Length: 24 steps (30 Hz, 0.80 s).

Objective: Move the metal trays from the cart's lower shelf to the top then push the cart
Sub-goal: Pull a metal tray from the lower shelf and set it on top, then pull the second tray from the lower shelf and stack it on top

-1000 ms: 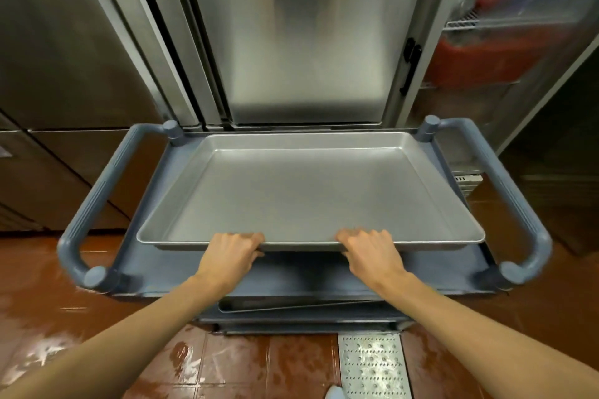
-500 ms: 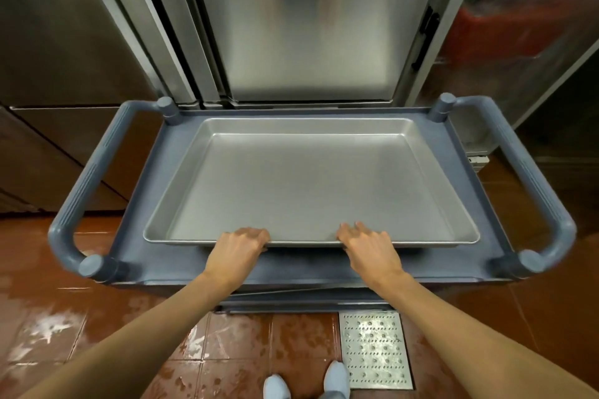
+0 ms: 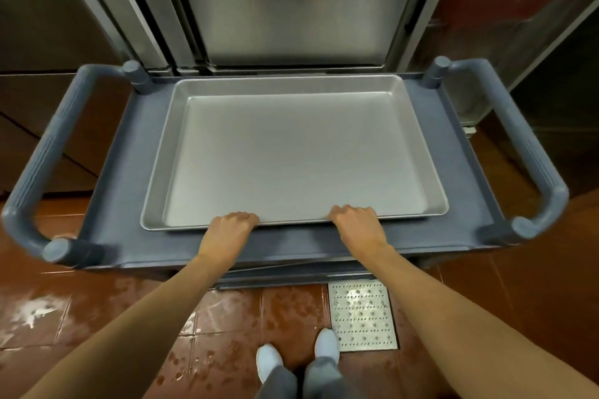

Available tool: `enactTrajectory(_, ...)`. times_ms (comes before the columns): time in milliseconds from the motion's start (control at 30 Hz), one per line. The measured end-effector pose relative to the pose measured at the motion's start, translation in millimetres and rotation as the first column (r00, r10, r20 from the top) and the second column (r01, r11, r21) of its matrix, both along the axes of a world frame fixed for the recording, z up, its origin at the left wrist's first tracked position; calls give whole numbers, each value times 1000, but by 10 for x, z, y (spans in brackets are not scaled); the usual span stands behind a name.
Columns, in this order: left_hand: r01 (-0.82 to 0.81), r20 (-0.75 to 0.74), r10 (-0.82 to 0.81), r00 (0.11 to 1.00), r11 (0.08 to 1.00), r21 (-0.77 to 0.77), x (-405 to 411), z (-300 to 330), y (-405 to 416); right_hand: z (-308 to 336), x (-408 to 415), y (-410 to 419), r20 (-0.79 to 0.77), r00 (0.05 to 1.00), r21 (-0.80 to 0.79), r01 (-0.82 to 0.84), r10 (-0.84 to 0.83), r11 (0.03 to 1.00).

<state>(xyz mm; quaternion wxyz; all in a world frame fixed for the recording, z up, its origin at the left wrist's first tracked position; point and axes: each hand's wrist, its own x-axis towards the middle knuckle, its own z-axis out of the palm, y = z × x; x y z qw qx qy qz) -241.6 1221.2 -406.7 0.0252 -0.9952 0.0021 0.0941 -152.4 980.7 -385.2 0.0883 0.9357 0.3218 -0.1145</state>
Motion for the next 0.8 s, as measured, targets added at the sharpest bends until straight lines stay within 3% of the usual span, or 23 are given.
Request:
enactTrajectory(100, -8, -26, 7, 1000, 999, -32, -3, -36, 27, -44, -17, 21, -6, 1000, -4, 16, -16, 1000)
enactTrajectory(300, -22, 99, 41, 994, 983, -182, -26, -63, -14, -32, -79, 106, -3, 999, 43, 44, -44, 998)
enactTrajectory(367, -18, 99, 35, 995, 986, -165, -39, -46, -47, -23, -115, 133, -8, 999, 55, 43, -43, 998)
enactTrajectory(500, 49, 190, -10, 982, 978, -201, -91, 39, -74, 73, -226, 219, 61, 997, 219, 35, -49, 975)
enactTrajectory(633, 228, 437, -105, 893, 944, -240, -182, 123, -240, 167, -462, 309, 211, 976, 523, -165, 61, 836)
enactTrajectory(800, 368, 472, -228, 852, 902, -227, -536, 21, -592, -46, -860, 219, 296, 896, 570, -443, 330, 692)
